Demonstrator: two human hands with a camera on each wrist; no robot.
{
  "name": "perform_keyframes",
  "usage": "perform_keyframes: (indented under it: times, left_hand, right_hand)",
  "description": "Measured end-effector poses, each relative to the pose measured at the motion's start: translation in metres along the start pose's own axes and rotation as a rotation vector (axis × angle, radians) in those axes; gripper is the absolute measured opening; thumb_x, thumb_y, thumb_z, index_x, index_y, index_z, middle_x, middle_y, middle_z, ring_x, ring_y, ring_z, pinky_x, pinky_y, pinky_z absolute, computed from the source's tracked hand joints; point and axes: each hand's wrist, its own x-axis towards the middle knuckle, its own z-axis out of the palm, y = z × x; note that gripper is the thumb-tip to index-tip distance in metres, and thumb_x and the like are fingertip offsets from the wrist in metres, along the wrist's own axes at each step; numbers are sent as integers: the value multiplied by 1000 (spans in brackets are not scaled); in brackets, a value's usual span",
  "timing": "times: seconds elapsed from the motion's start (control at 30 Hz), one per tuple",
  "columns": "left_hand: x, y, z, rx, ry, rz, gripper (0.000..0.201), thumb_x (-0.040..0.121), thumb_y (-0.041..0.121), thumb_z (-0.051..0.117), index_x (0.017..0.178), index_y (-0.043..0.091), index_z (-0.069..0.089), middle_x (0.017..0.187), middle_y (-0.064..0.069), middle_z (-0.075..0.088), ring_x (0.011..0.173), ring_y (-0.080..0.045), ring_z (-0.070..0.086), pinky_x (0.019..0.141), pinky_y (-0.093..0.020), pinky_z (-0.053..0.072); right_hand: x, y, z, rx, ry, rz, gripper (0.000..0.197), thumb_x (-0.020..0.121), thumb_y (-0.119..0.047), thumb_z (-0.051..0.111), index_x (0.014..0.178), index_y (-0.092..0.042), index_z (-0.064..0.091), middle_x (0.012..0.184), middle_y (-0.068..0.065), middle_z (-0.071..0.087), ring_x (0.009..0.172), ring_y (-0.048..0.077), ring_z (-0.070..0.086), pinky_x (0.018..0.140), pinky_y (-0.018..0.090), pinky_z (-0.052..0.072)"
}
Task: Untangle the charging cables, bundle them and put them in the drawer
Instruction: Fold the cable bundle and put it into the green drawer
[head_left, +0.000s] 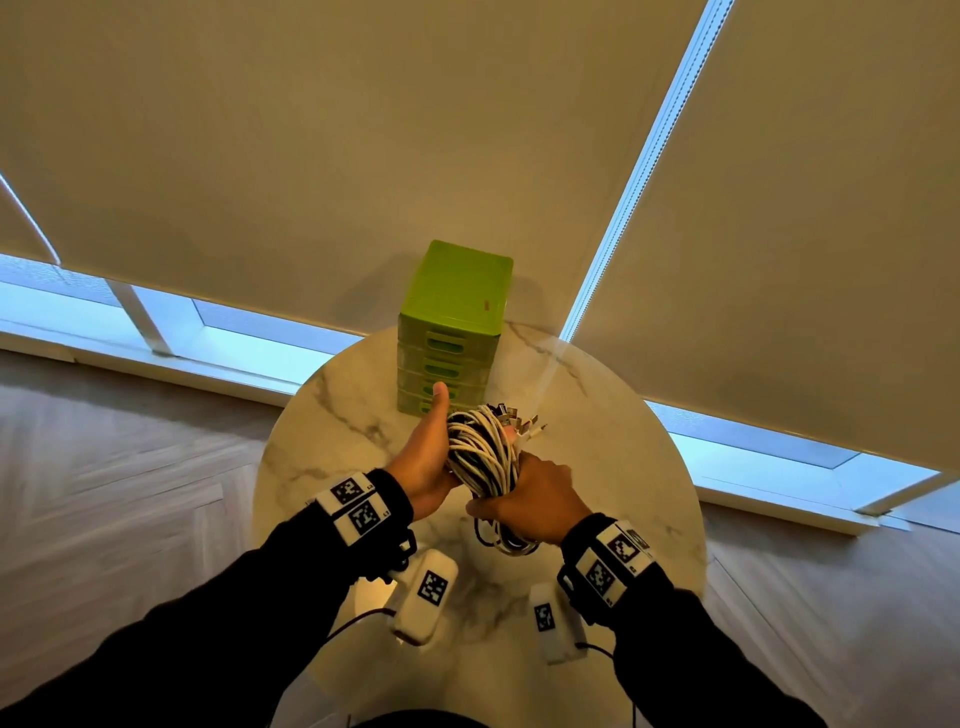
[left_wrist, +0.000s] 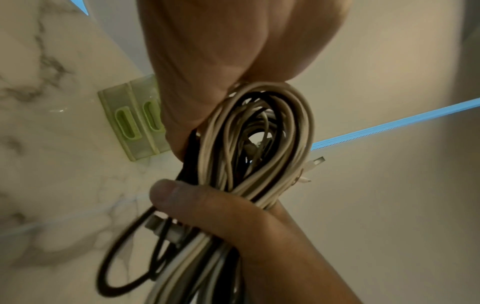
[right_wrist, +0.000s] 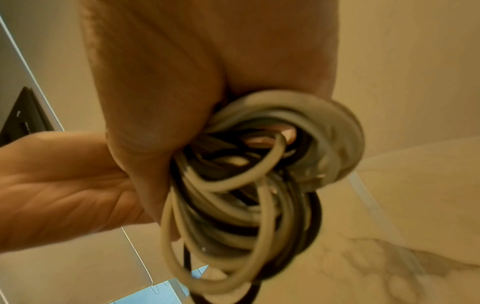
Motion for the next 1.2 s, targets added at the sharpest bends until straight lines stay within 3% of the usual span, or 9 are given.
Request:
perform_keyframes:
  times: [0.13,0.23,0.33,0.43,0.63,0.7,0.8,0.9,1.2]
  left_hand:
    - [0,-2,2,-5,-45,34,76,98,68,23,125,12,66,122,-17,71,117,-29,67,108,-48,47]
    - [-1,-1,3,-48,-68,98,64,103,58,30,121,10,67,125,-14,70,118,-26,66,103,-43,50]
    - [-2,2,-3,-92,-48,206,48,105,42,39,126,5,62,127,-15,68,120,-27,65,100,-39,53]
    - [-1,-1,-7,6,-66,286,42,99,33,55,132,10,49,126,-15,69,121,-29,64,99,-37,53]
    - [4,-11,1,499,-39,341,142,49,46,91,156,34,-2,135,12,50,125,-11,55,110,-36,43]
    - [12,-16,0,522,53,305,145,42,56,95,157,33,9,135,14,50,126,-11,53,110,-40,45]
    - [23,-23,-10,537,85,336,84,62,45,93,132,25,50,114,7,69,108,-11,67,95,-35,55]
    - [27,-28,-15,522,75,364,51,75,30,86,119,27,60,103,8,72,98,-7,69,90,-34,54]
    - [62,-32,-49,371,-105,216,62,74,39,87,127,22,58,123,8,71,121,-10,63,96,-25,51]
  right_hand:
    - [2,2,-1,52,18,-28,36,70,-47,69,101,-29,68,87,-7,67,89,10,60,104,41,34]
    - [1,7,-5,415,-32,-16,28,73,-24,75,100,-19,72,86,0,74,79,13,70,81,37,58]
    - [-2,8,-11,914,-21,17,11,80,0,70,89,5,68,77,21,69,74,38,70,71,49,60]
    - [-7,5,-14,1170,-60,47,12,80,3,67,90,7,63,76,25,59,69,38,65,62,44,57]
    - [-5,-8,-2,842,-107,-88,12,78,5,66,90,5,69,81,22,68,73,32,68,72,52,58]
    - [0,-12,1,667,-114,-148,24,75,1,69,95,-10,72,89,11,73,82,24,71,78,46,61]
    - [10,-9,2,475,-162,-106,24,71,-13,75,94,-17,68,86,5,71,81,19,70,77,44,62]
    - [18,-4,5,432,-197,-65,35,65,-25,76,99,-24,66,89,0,71,83,16,70,77,42,62]
    - [49,20,39,723,-198,116,35,74,-1,71,107,-13,70,100,13,74,92,22,71,86,42,59]
